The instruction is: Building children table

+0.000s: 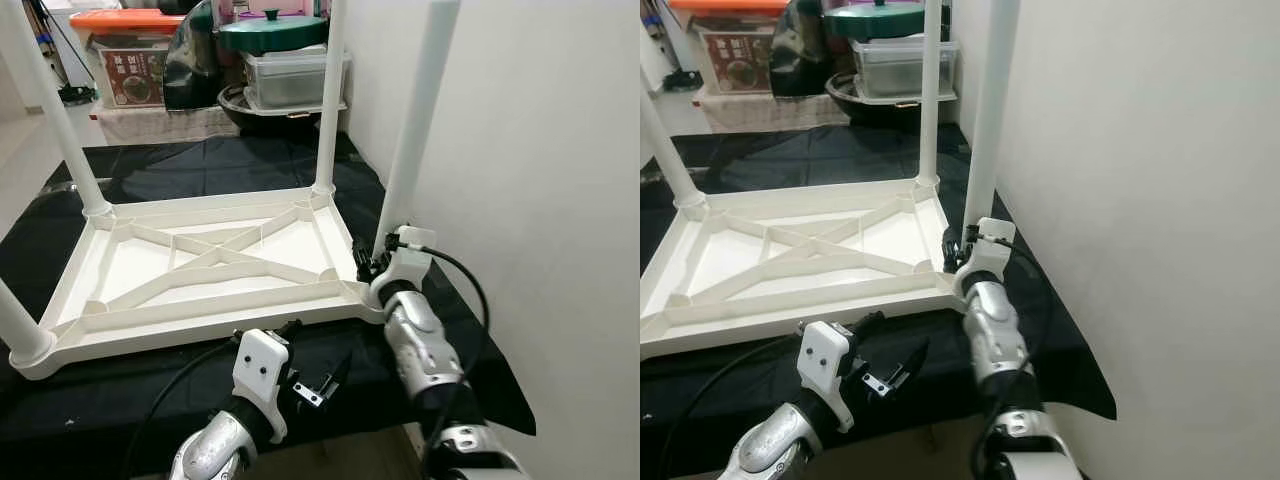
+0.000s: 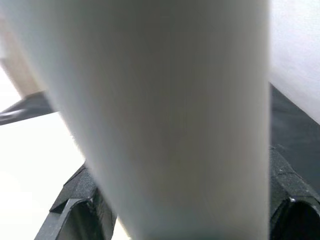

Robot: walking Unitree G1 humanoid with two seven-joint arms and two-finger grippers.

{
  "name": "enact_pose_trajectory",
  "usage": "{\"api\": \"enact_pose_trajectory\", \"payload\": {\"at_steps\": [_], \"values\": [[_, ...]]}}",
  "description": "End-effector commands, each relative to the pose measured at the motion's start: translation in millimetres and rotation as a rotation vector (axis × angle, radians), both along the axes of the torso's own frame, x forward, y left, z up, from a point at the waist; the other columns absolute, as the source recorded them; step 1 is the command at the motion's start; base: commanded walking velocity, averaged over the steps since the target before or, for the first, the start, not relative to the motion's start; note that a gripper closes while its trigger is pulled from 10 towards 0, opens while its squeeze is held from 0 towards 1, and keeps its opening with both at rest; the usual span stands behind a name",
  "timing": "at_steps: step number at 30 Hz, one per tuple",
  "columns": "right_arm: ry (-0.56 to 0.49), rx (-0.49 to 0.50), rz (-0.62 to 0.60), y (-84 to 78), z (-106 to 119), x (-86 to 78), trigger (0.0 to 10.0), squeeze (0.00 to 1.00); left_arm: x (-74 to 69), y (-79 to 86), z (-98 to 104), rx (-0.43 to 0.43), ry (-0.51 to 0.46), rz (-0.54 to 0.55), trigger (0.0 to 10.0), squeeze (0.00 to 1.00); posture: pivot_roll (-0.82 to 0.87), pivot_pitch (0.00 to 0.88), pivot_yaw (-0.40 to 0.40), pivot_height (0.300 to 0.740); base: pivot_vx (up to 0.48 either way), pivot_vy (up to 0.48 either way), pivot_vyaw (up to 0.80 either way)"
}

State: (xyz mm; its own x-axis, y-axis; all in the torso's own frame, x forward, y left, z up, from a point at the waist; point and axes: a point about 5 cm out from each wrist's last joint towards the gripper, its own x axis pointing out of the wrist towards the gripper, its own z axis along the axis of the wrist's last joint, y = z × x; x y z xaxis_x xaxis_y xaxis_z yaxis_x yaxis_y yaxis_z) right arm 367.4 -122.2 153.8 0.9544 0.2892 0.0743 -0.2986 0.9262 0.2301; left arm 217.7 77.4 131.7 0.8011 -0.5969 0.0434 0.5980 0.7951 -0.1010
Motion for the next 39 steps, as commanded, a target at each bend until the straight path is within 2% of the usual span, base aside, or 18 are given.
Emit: {"api": "enact_pose_trajectory", "payload": {"at_steps": [1, 2, 3, 7, 8, 9, 12, 13, 14, 17, 21, 25, 26, 30, 33, 36, 38, 39], "values": [[-0.007, 0.009, 0.323, 12.4, 3, -3.5, 10.0, 0.0, 0.0, 0.5, -4, 0.007, 0.014, -0.002, 10.0, 0.0, 0.03, 0.028, -0.029, 0.74, 0.0, 0.0, 0.0], [-0.011, -0.003, 0.424, 11.8, 6, -4.4, 10.0, 0.0, 0.1, 0.4, -4, 0.008, 0.014, -0.003, 10.0, 0.0, 0.03, 0.028, -0.029, 0.74, 0.0, 0.0, 0.0], [-0.011, -0.003, 0.424, 11.8, 6, -4.4, 10.0, 0.0, 0.1, 0.4, -4, 0.008, 0.014, -0.003, 10.0, 0.0, 0.03, 0.028, -0.029, 0.74, 0.0, 0.0, 0.0], [-0.011, -0.038, 0.664, 12.5, 12, -7.2, 10.0, 0.0, -0.4, 0.4, -4, 0.01, 0.014, -0.005, 10.0, 0.0, 0.04, 0.026, -0.037, 0.74, 0.0, 0.0, 0.0], [-0.011, -0.038, 0.664, 12.5, 12, -7.2, 10.0, 0.0, -0.4, 0.4, -4, 0.01, 0.014, -0.005, 10.0, 0.0, 0.04, 0.026, -0.037, 0.74, 0.0, 0.0, 0.0], [-0.002, -0.074, 0.786, 13.9, 13, -9.3, 10.0, 0.0, -0.7, 0.4, -4, 0.009, 0.014, -0.005, 10.0, 0.0, 0.05, 0.028, -0.039, 0.74, 0.0, 0.0, 0.0], [0.001, -0.089, 0.84, 14.4, 13, -10.6, 10.0, 0.0, -0.8, 0.4, -4, 0.009, 0.013, -0.005, 10.0, 0.0, 0.05, 0.028, -0.039, 0.74, 0.0, 0.0, 0.0], [0.022, -0.141, 0.992, 18.0, 12, -16.4, 10.0, 0.0, -1.0, 0.3, -4, 0.009, 0.013, -0.003, 10.0, 0.0, 0.07, 0.029, -0.052, 0.74, 0.0, 0.0, 0.0], [0.022, -0.141, 0.992, 18.0, 12, -16.4, 10.0, 0.0, -1.0, 0.3, -4, 0.009, 0.013, -0.003, 10.0, 0.0, 0.07, 0.029, -0.052, 0.74, 0.0, 0.0, 0.0], [0.054, -0.239, 1.183, 23.0, 9, -24.3, 10.0, 0.0, -0.8, -0.1, -4, 0.01, 0.014, 0.001, 10.0, 0.0, 0.07, 0.028, -0.057, 0.74, 0.0, 0.0, 0.0], [0.049, -0.283, 1.222, 27.6, 9, -25.3, 10.0, 0.0, -0.6, -0.3, -4, 0.01, 0.012, 0.002, 10.0, 0.0, 0.07, 0.029, -0.058, 0.74, 0.0, 0.0, 0.0], [0.053, -0.269, 1.276, 31.7, 10, -25.7, 10.0, 0.0, -0.6, -0.4, -4, 0.008, 0.012, 0.003, 10.0, 0.0, 0.07, 0.029, -0.058, 0.74, 0.0, 0.0, 0.0], [0.046, -0.277, 1.267, 34.2, 9, -25.7, 0.0, 0.0, -0.5, -0.5, -4, 0.007, 0.013, 0.001, 10.0, 0.0, 0.07, 0.031, -0.055, 0.74, 0.0, 0.0, 0.0], [0.027, -0.274, 1.233, 39.0, 5, -25.8, 0.0, 0.0, 0.0, -1.0, -4, 0.008, 0.014, -0.003, 10.0, 0.0, 0.08, 0.029, -0.058, 0.74, 0.0, 0.0, 0.0], [0.006, -0.255, 1.087, 39.4, 4, -19.6, 0.0, 0.0, 0.7, -0.6, -4, 0.009, 0.014, -0.001, 10.0, 0.0, 0.07, 0.028, -0.056, 0.74, 0.0, 0.0, 0.0], [0.011, -0.241, 1.014, 39.2, 4, -15.9, 0.0, 0.0, 0.7, -0.5, -4, 0.009, 0.014, -0.001, 10.0, 0.0, 0.07, 0.028, -0.056, 0.74, 0.0, 0.0, 0.0], [0.065, -0.209, 0.64, 28.9, 2, 3.4, 0.0, 0.0, 1.2, -0.4, -4, 0.01, 0.014, -0.002, 10.0, 0.0, 0.07, 0.025, -0.053, 0.74, 0.0, 0.0, 0.0], [0.065, -0.209, 0.64, 28.9, 2, 3.4, 0.0, 0.0, 1.2, -0.4, -4, 0.01, 0.014, -0.002, 10.0, 0.0, 0.07, 0.025, -0.053, 0.74, 0.0, 0.0, 0.0]]}}
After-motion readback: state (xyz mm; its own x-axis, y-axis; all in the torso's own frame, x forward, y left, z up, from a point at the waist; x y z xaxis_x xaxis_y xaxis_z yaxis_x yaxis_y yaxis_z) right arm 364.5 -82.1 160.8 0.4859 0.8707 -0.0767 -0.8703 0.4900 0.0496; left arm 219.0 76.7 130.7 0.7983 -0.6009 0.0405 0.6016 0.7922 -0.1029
